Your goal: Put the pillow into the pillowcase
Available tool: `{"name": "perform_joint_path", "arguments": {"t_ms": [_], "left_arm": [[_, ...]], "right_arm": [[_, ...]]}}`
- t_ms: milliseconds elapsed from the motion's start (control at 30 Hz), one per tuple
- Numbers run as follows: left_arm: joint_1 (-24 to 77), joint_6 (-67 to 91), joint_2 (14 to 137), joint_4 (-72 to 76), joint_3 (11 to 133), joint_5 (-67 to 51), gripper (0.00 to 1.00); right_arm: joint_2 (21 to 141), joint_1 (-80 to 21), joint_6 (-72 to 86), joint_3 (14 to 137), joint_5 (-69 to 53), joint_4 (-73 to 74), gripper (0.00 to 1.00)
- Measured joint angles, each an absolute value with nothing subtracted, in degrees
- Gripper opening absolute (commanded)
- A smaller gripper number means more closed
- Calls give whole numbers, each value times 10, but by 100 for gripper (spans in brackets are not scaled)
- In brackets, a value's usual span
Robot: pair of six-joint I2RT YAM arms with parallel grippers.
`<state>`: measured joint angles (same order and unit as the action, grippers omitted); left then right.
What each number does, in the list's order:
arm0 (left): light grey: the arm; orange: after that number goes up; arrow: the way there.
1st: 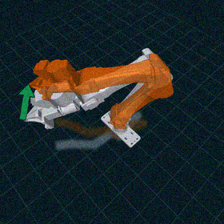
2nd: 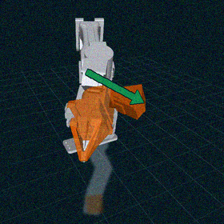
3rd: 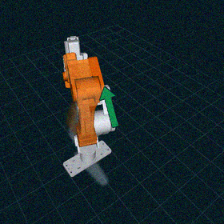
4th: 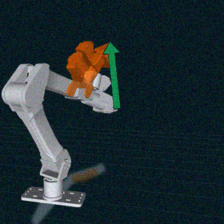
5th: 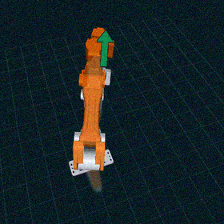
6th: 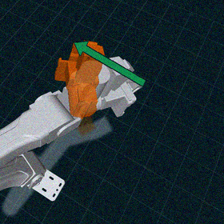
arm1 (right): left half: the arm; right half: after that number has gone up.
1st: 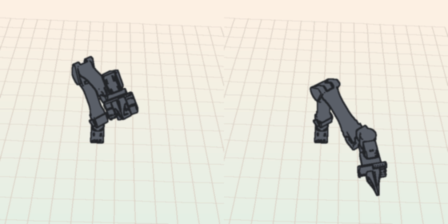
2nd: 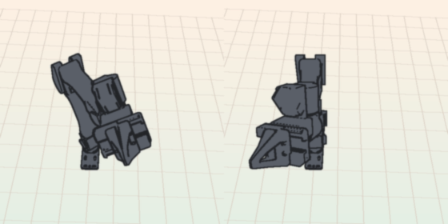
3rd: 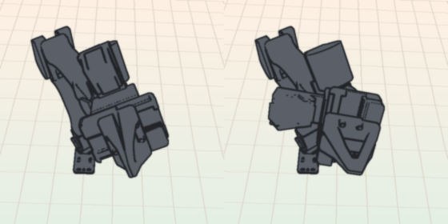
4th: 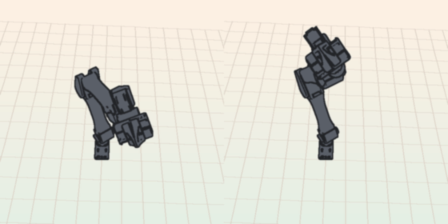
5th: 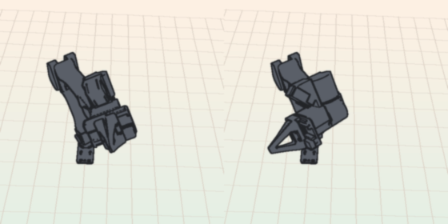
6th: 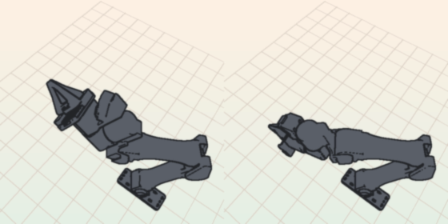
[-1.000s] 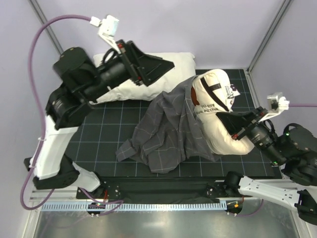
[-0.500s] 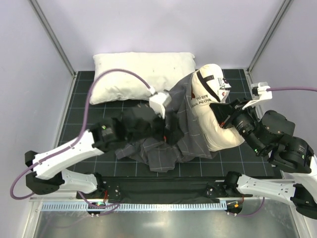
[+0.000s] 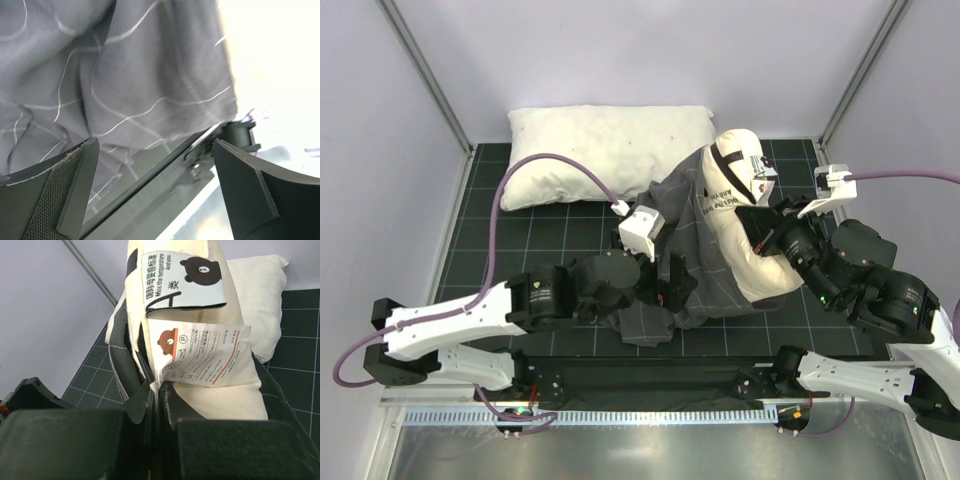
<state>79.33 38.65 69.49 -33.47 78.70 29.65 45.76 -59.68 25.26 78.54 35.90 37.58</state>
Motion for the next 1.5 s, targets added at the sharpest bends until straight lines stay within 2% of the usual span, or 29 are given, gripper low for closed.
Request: {"name": "perform_joint_path", "arguments": {"t_ms": [233,467,533,633,667,733,767,900,1033,1167,1367,1500], "left_arm": [[795,382,699,-289,801,333,100],[781,369,777,-272,873,373,100],[768,368,792,-262,874,373,97],[747,368,816,-262,884,374,72],[738,367,828,-263,893,374,55],[724,366,842,-262,904,375,38],[717,362,844,-261,904,374,23],[695,344,846,-260,913,361,2],[689,320,849,-269,969,319,0],[689,311,843,-271,1027,222,0],[682,339,852,-310,1078,87,0],[671,360,867,-359,1125,44,0]], "right_arm": [[458,-597,255,781,359,369,4],[458,-597,258,781,358,369,4],[458,-597,258,780,357,369,4],[457,-597,259,779,357,369,4],[457,-597,259,779,357,368,4],[458,-597,259,778,356,368,4],[458,-597,259,778,356,367,4],[458,-597,259,777,354,364,4],[458,-597,259,774,352,361,4],[458,-597,267,766,347,351,4],[480,-597,292,745,322,316,4],[509,-597,300,731,321,288,4]]}}
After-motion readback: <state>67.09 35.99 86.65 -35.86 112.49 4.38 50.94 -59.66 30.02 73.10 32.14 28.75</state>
